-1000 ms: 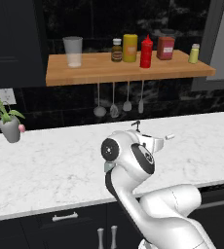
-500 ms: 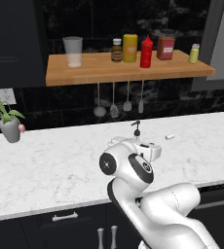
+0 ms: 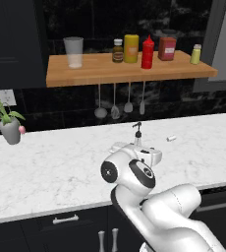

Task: Put the shaker and condiment bottle from the counter next to their counterparts in the cabinet.

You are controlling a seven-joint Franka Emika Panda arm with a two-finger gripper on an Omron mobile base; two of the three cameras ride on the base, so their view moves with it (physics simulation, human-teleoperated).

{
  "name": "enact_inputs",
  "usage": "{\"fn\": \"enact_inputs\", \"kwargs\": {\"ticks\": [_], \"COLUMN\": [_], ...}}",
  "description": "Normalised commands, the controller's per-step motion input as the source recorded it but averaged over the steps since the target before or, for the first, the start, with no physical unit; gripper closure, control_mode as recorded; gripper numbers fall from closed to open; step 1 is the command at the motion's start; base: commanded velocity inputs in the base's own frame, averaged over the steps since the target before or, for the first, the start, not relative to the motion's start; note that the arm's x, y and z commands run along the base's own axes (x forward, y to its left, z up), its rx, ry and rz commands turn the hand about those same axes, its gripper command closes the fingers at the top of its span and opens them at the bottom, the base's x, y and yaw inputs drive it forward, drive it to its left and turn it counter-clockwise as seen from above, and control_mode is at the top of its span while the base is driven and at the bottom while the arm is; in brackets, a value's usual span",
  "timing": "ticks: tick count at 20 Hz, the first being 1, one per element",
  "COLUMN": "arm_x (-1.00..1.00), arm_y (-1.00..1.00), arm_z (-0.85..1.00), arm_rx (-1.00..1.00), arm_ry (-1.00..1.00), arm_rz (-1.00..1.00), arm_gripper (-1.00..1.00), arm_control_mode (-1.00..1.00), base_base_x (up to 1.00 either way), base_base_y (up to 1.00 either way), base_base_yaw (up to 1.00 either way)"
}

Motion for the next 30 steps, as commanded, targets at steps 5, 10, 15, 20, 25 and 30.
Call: {"fn": "enact_inputs", "kwargs": {"ticks": [5,10,15,20,25,30], "arm_x": [0.04,0.09,0.15,0.0,0.02,0.08], "arm_y": [0.1,0.05,0.01,0.0,0.08,0.25], "arm_z": [-0.18,-0.03,0.0,-0.03,0.0,-0.04], "arm_rx": [-0.05,-0.02,0.0,0.0,0.0,-0.01], "arm_ry": [0.0,0.0,0.0,0.0,0.0,0.01], "arm_rz": [0.0,0.0,0.0,0.0,0.0,0.0], "arm_gripper": [-1.0,-1.0,-1.0,-1.0,-1.0,-1.0], "arm_control_mode": [-1.0,-1.0,-1.0,-1.0,-1.0,-1.0], "base_base_x": [0.0,0.0,0.0,0.0,0.0,0.0], "base_base_y": [0.0,0.0,0.0,0.0,0.0,0.0], "base_base_yaw": [0.0,0.0,0.0,0.0,0.0,0.0]}}
